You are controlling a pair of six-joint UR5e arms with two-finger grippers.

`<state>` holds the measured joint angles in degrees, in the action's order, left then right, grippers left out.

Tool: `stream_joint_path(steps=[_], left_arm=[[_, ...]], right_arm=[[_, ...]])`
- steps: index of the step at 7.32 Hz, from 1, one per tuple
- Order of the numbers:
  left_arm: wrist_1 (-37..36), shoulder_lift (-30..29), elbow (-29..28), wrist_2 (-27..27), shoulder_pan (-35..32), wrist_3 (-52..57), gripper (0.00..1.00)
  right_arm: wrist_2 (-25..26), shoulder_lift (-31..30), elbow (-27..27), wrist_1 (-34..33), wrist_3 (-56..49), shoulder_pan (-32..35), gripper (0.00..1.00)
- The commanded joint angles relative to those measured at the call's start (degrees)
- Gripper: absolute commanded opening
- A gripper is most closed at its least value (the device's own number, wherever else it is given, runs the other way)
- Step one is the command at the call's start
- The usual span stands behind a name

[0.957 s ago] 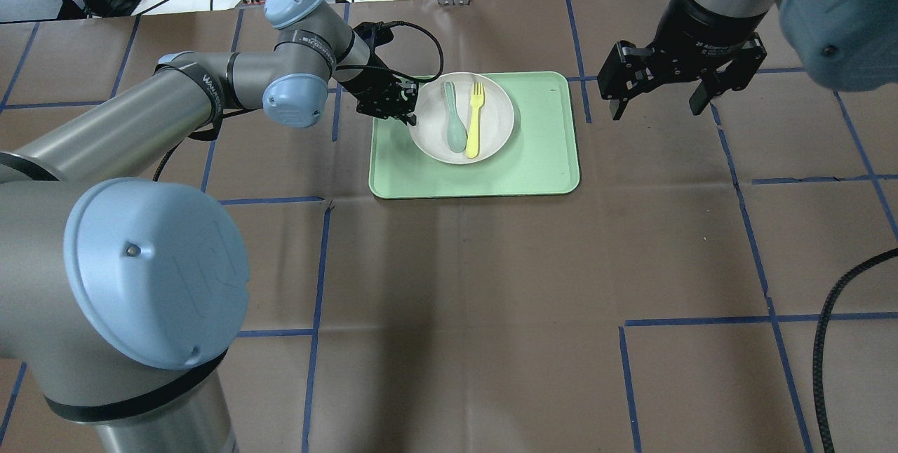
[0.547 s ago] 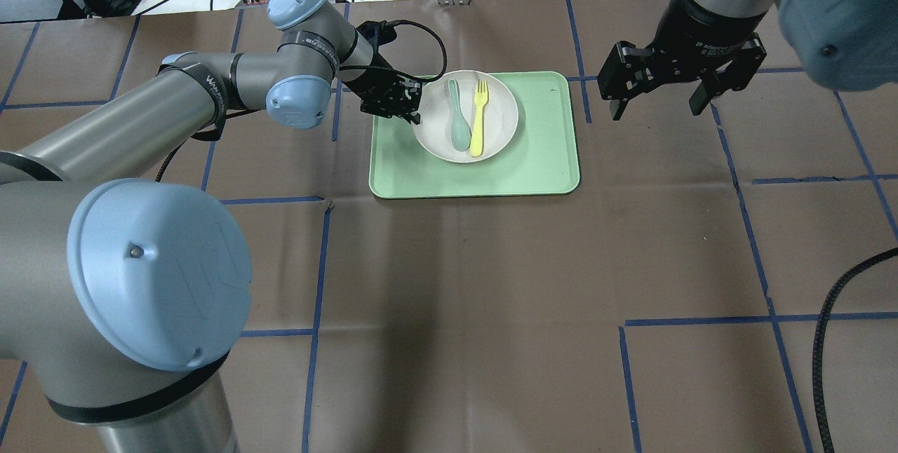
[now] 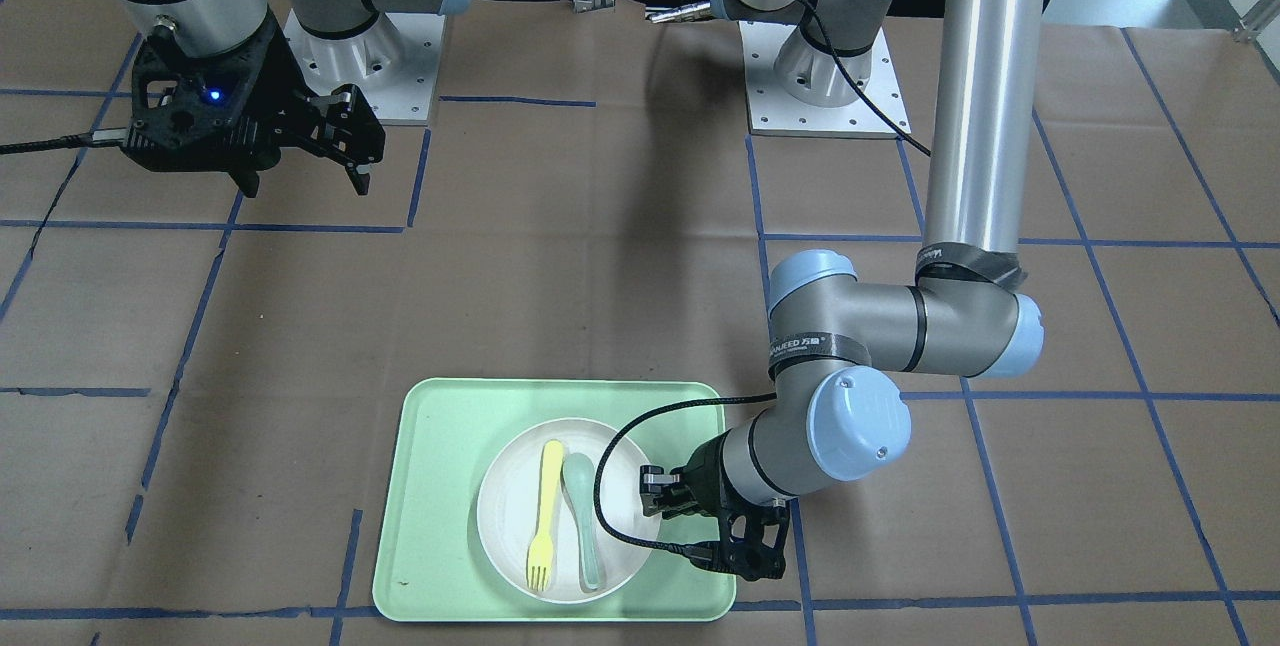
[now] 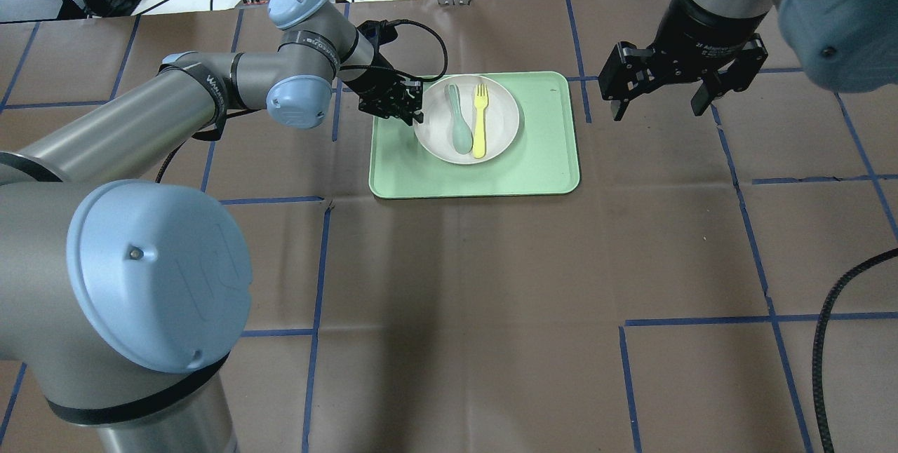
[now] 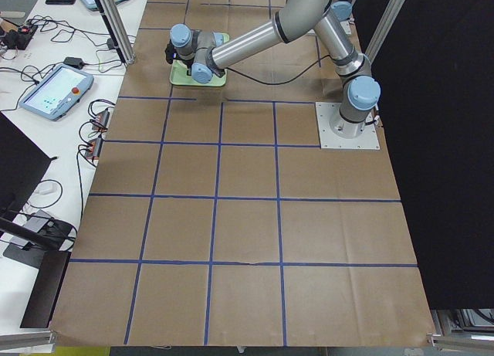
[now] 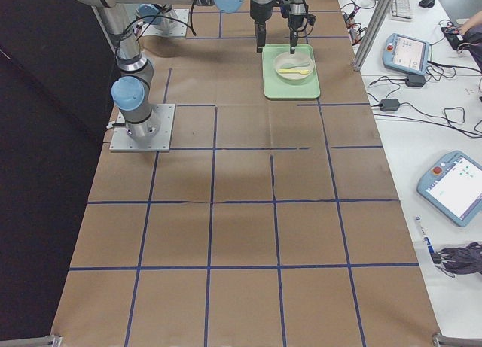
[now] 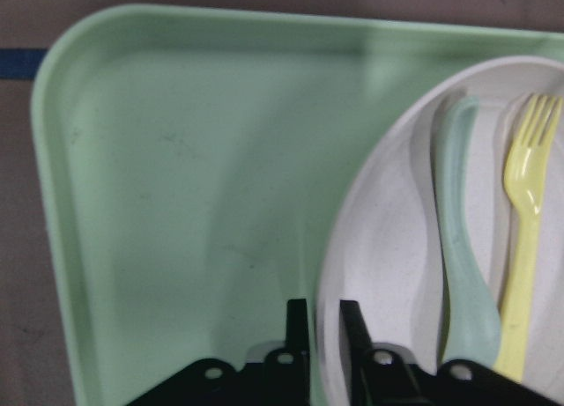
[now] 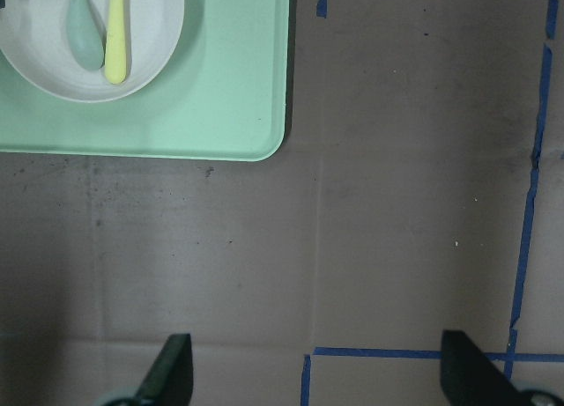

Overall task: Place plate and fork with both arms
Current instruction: 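Open the left gripper and lift it away from the plate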

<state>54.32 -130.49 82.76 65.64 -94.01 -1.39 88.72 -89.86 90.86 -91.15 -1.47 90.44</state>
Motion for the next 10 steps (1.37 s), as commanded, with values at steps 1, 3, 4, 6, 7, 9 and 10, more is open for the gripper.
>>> stream_joint_path(steps=[1,3,4,6,7,9,10], left_arm=[[0.26,2.33,0.03,0.11,-0.29,-0.02,0.99],[7.94,10.38,1.43,1.68,-0.30,-0.28,0.99],[14.26,15.91,1.52,7.34,-0.30,-0.19,0.99],[24.91,24.54,2.40,13.46,-0.30,0.60,0.99],[33.31,30.58,2.75,18.25,-0.30,1.29,0.99],[41.11,41.23,7.29,25.68,0.14,6.81,0.99],[41.92,45.19,11.50,25.68,1.27,9.10,0.99]], right_arm=[[0.39,0.04,0.02,0.10,0.07,0.00,1.00],[0.66,0.04,-0.07,-0.08,0.16,0.00,1.00],[0.84,0.04,-0.07,-0.34,0.16,0.00,1.00],[0.84,0.22,-0.85,-0.34,0.16,0.00,1.00],[0.92,0.65,-2.42,-0.25,0.16,0.18,1.00],[0.66,3.28,-4.10,-0.34,0.24,0.27,1.00],[0.57,5.03,-5.59,-0.25,0.24,0.35,1.00]])
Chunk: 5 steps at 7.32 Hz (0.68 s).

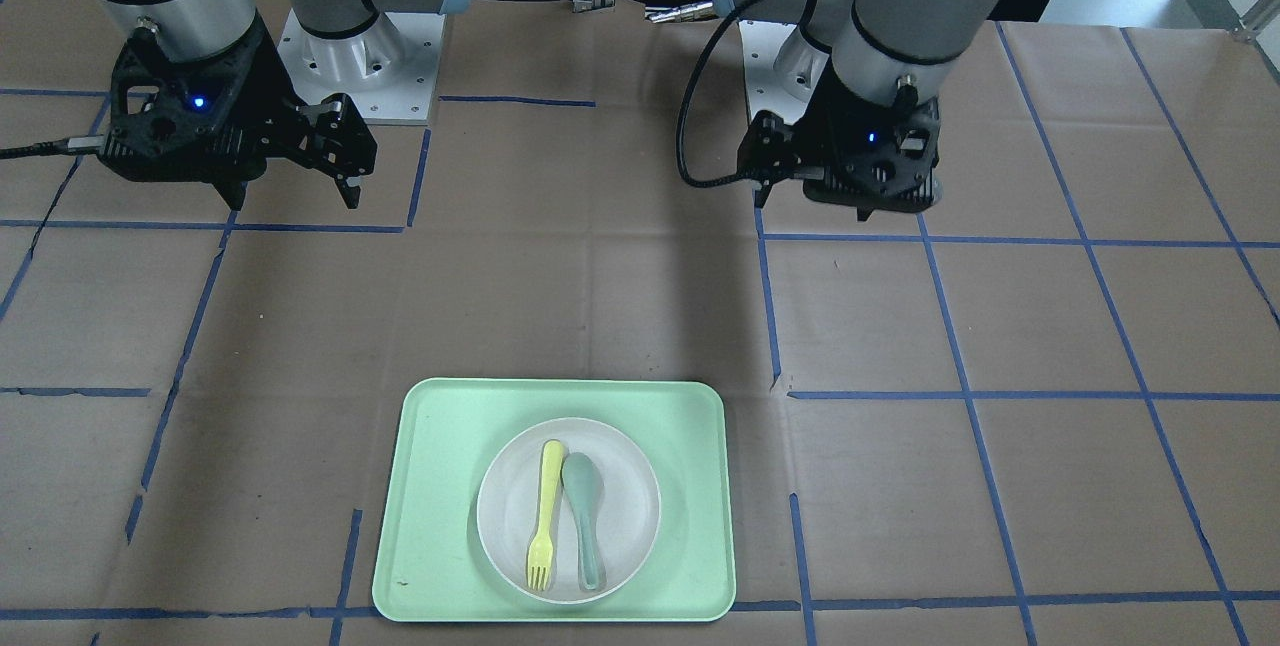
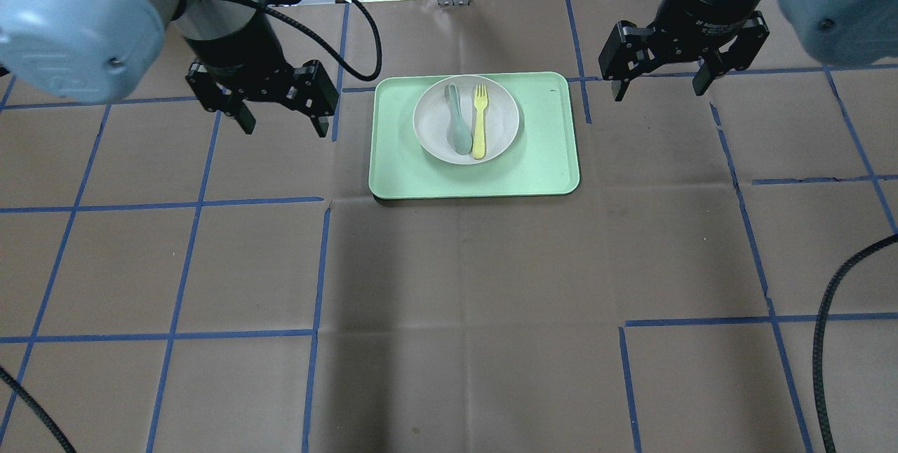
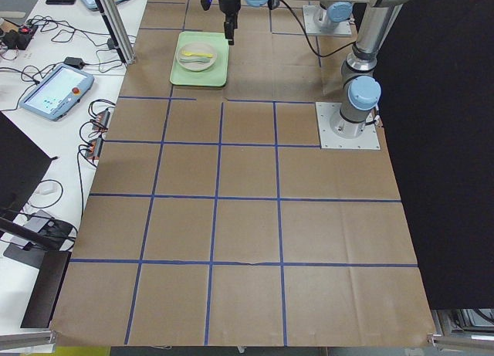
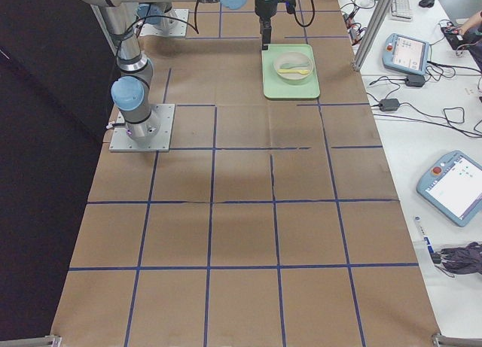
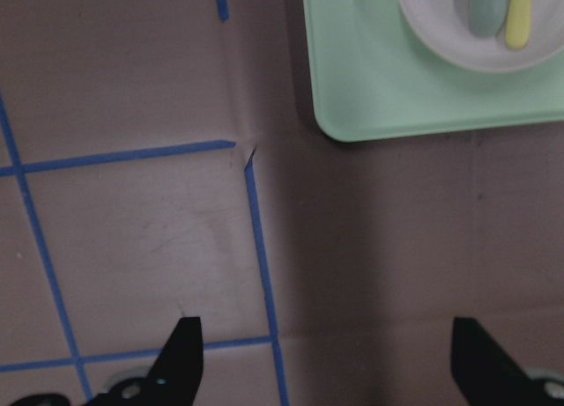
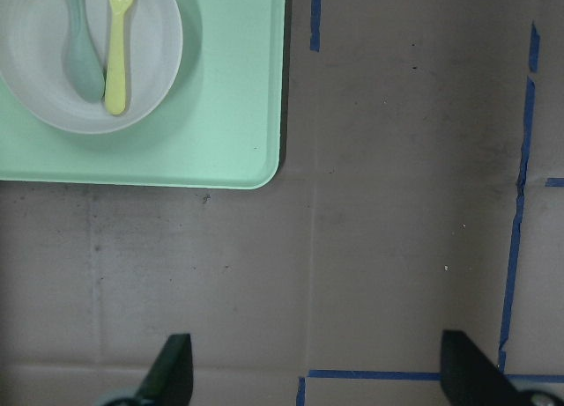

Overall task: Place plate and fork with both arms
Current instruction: 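Move the right gripper over the plate while the left arm withdraws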

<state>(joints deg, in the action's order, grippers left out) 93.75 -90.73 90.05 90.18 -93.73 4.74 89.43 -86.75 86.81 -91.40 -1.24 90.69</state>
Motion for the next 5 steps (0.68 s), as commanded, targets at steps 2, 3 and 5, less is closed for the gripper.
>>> stream_joint_path(steps=[2,3,5], left_arm=[[1.78,11.51,10.12,0.52,1.09,2.64,0.99],[3.26,12.58,9.97,0.96,2.74,2.99,0.99],[5.56,11.20,6.65,-4.63,5.65,3.51,0.99]], right_arm=[[-0.22,6.31,-5.58,0.09,0.80,1.23,1.00],[-0.22,8.77,-7.42,-0.26,3.50,3.33,1.00],[-0.13,15.35,-11.64,-3.07,7.29,7.29,1.00]])
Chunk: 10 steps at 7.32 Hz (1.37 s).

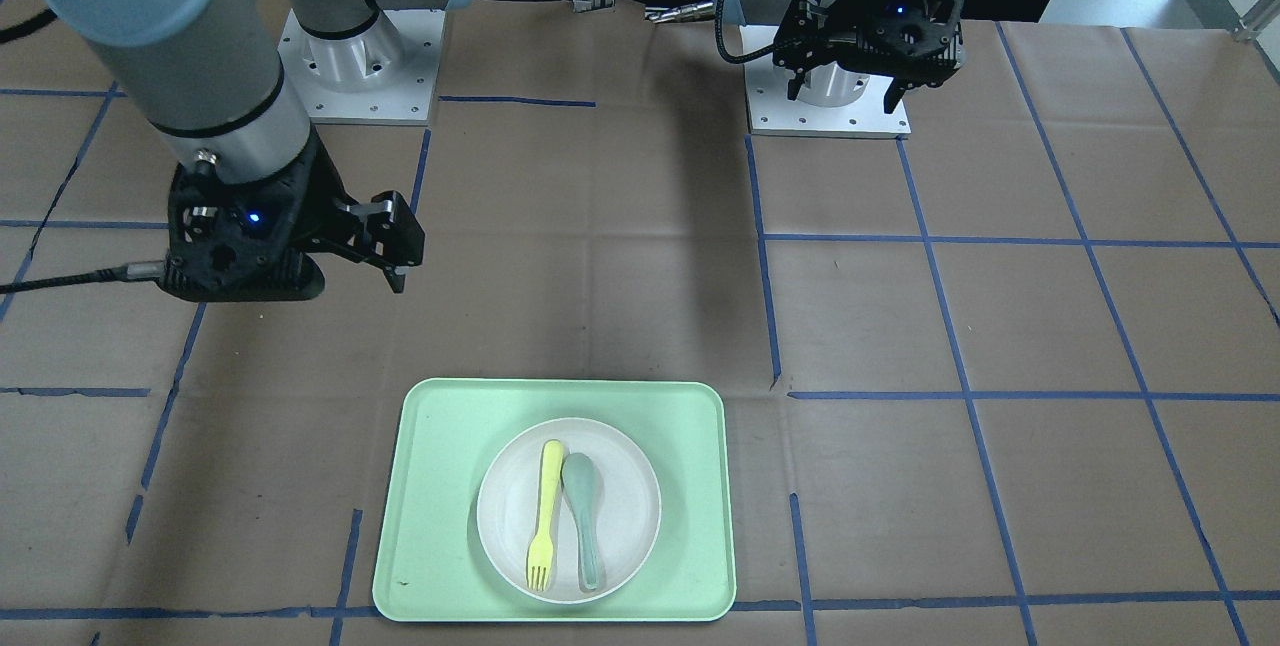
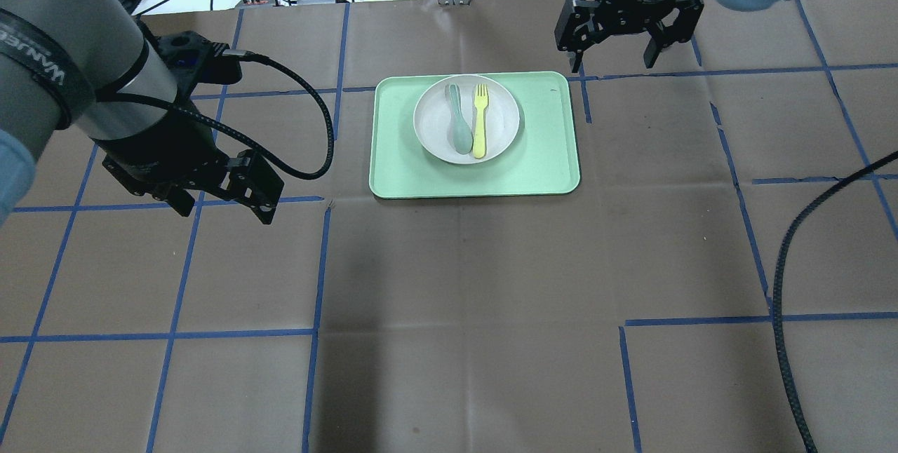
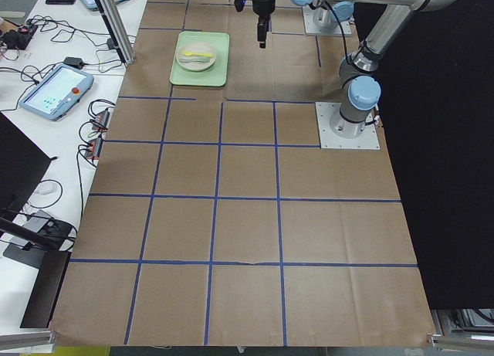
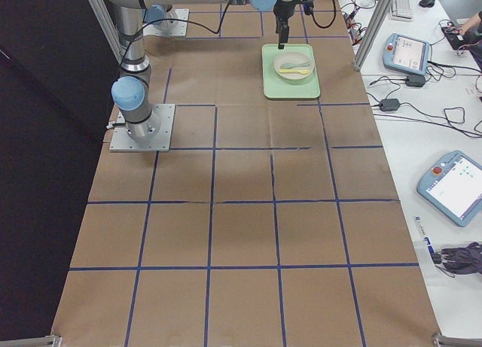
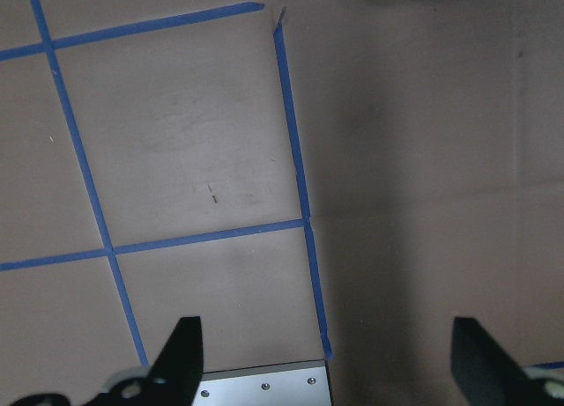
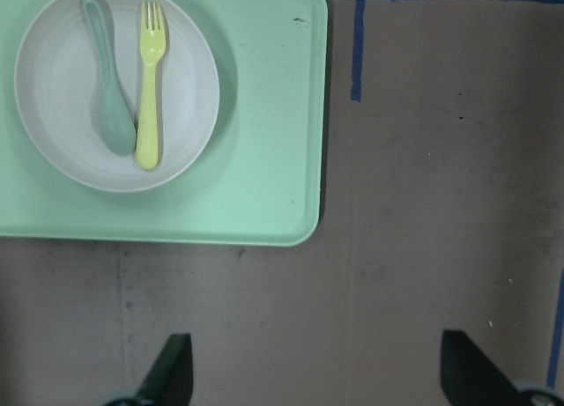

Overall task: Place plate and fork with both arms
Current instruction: 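Move the right gripper over the plate while the left arm withdraws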

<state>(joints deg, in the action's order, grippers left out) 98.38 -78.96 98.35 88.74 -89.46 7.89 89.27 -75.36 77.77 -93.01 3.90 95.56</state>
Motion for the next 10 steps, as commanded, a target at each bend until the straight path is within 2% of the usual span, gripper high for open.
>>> stream_joint_path(steps=[1,4,6,10], left_arm=[[1.20,-0.58,-2.19,-2.88,1.05,0.46,0.99],[0.76,-2.16,-1.85,-2.17,-0.18,3.62,1.00],[0.41,-1.63,-2.28,2.64,-1.06,4.33,1.00],[-3.72,-2.78,-1.05,2.93,-0.98,3.27,1.00]], right_arm=[[-0.15,6.95,-4.45,-2.87,5.12,3.92,1.00],[0.11,15.30,-7.19,-9.80,9.71,7.96,1.00],[0.11,18.04,-7.19,-11.40,9.89,8.24,0.99],[0.03,24.54,-7.19,-17.20,11.11,8.41,0.92]])
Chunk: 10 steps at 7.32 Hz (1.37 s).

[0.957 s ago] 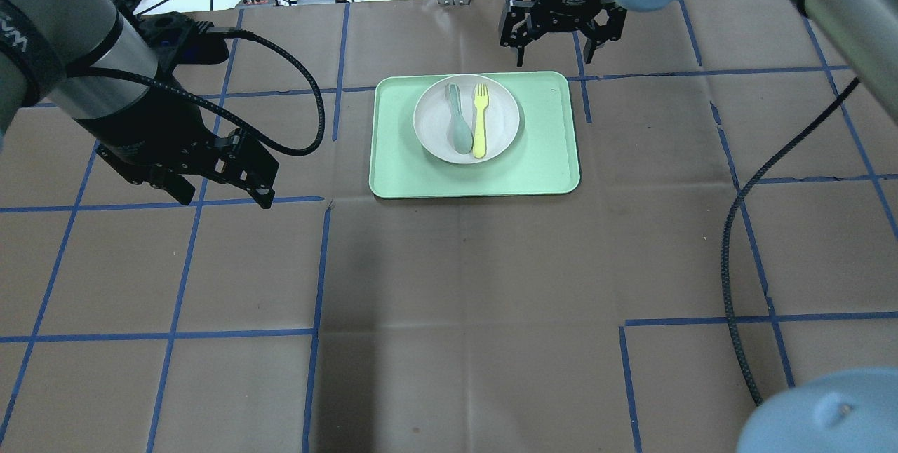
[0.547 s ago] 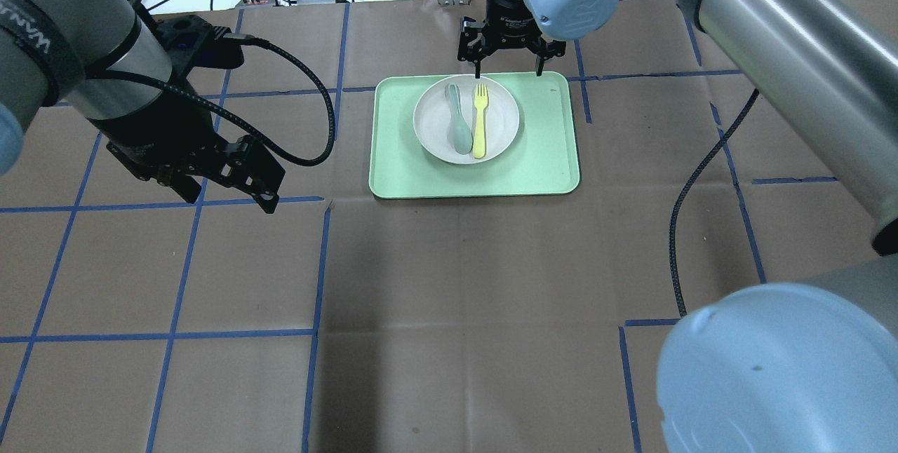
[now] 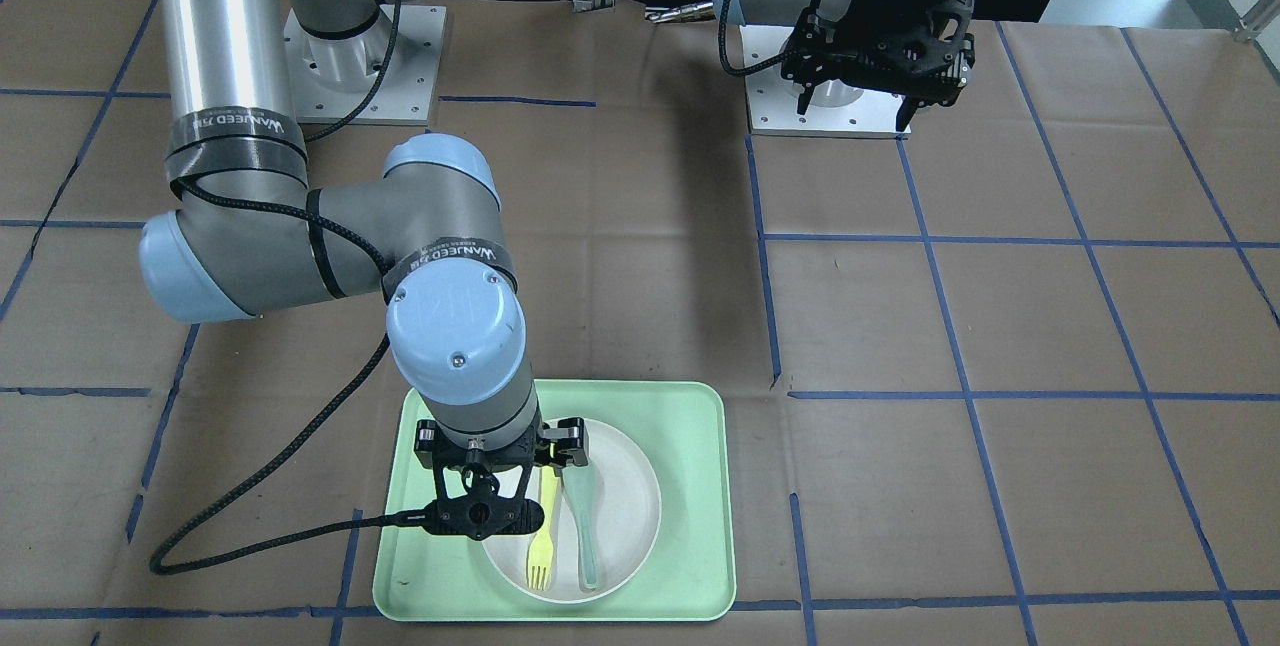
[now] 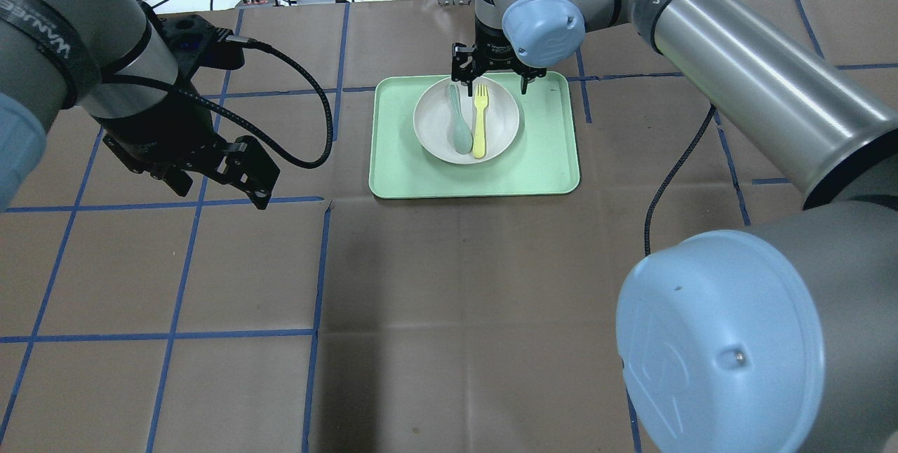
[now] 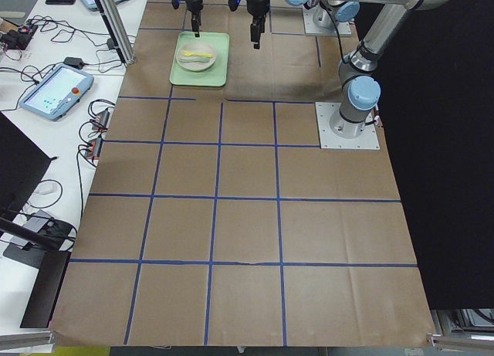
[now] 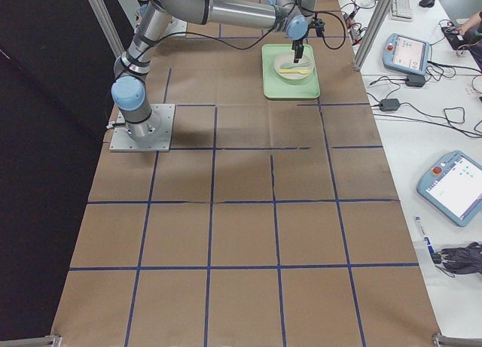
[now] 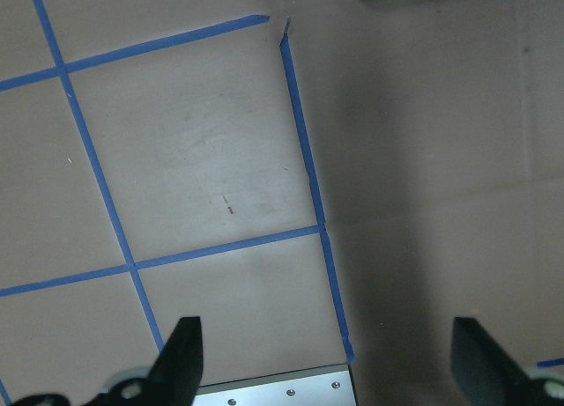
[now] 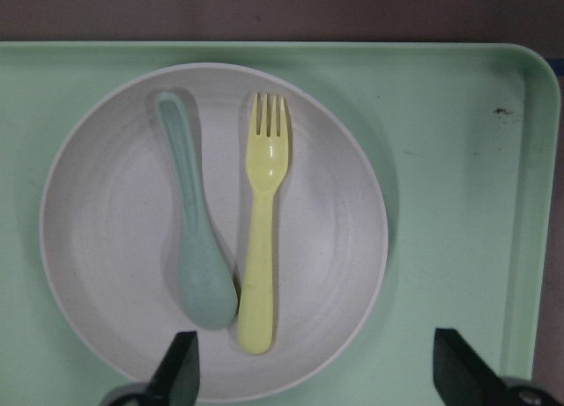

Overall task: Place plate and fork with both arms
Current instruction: 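Move the right gripper over the plate while the left arm withdraws, then lower the right gripper and close it on the yellow fork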

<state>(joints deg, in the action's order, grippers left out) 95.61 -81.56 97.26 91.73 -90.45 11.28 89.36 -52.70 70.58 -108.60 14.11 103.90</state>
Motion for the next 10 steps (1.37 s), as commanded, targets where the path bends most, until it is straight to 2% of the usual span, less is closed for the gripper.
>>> stream_joint_path(steps=[1,2,3,5,6,8,10], left_arm=[[-0.95,-0.09,0.12,-0.06,0.01,-0.11,1.00],[-1.04,0.00,0.03,-0.06,0.01,0.06,0.99],[-1.04,0.08,0.03,-0.06,0.01,-0.11,1.00],[-1.04,0.08,0.12,-0.06,0.01,-0.29,0.99],[-1.04,0.26,0.03,-0.15,0.01,-0.20,0.99],[-2.79,0.17,0.12,-0.15,0.01,-0.20,1.00],[-3.24,0.26,0.12,-0.15,0.01,-0.29,0.99]], right_arm=[[-0.07,3.03,0.00,-2.05,1.79,0.25,0.86],[0.02,3.57,0.00,-2.14,1.97,0.94,0.76],[0.11,4.27,0.00,-3.71,2.06,1.39,0.74],[0.11,5.85,0.00,-4.60,2.06,1.39,0.58],[0.11,5.95,0.09,-4.60,2.15,1.39,0.53],[0.11,6.21,0.00,-4.69,2.15,1.39,0.47],[0.20,7.26,0.09,-6.44,2.23,1.39,0.48]])
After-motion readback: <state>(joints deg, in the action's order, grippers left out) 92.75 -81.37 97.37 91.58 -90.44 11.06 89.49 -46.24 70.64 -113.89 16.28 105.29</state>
